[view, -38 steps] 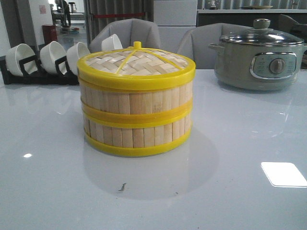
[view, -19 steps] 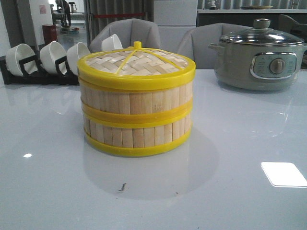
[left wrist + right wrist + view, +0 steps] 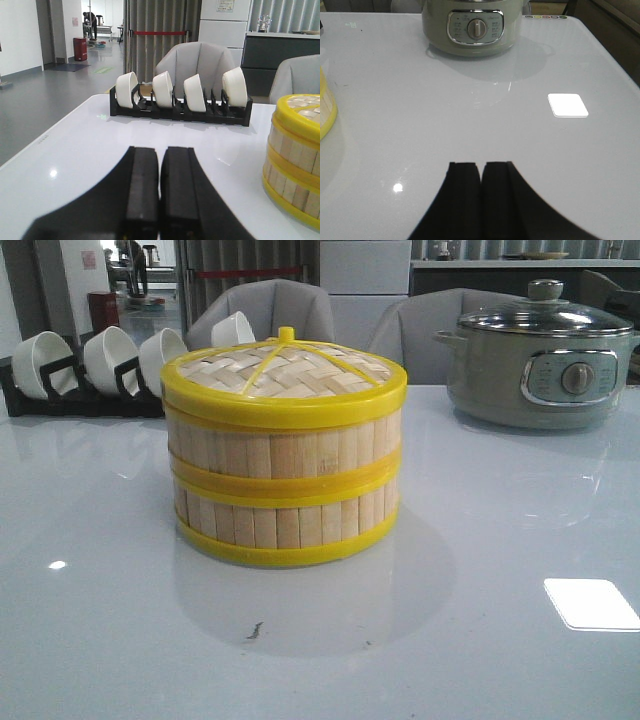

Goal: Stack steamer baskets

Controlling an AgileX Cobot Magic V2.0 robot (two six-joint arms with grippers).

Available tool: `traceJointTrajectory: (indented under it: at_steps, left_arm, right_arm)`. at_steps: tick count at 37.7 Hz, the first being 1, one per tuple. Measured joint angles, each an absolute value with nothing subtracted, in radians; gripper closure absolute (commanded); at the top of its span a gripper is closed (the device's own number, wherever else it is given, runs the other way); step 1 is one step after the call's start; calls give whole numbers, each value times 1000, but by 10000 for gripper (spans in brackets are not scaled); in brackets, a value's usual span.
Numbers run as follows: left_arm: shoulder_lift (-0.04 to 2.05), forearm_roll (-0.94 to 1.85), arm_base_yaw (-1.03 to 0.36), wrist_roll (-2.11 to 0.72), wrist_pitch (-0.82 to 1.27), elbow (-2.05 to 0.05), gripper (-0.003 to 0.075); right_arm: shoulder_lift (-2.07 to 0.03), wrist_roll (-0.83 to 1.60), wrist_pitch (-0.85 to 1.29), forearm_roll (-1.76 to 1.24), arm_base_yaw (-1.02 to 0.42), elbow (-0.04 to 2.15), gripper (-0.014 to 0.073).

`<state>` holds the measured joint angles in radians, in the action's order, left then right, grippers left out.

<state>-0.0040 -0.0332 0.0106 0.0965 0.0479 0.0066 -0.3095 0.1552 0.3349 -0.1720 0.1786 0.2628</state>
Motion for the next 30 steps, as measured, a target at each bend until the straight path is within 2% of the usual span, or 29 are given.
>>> traceJointTrajectory:
  at_steps: [30]
  left_arm:
    - [-4, -125, 11, 111, 48, 7, 624]
  right_arm:
    - [-310, 155, 335, -172, 179, 263, 518]
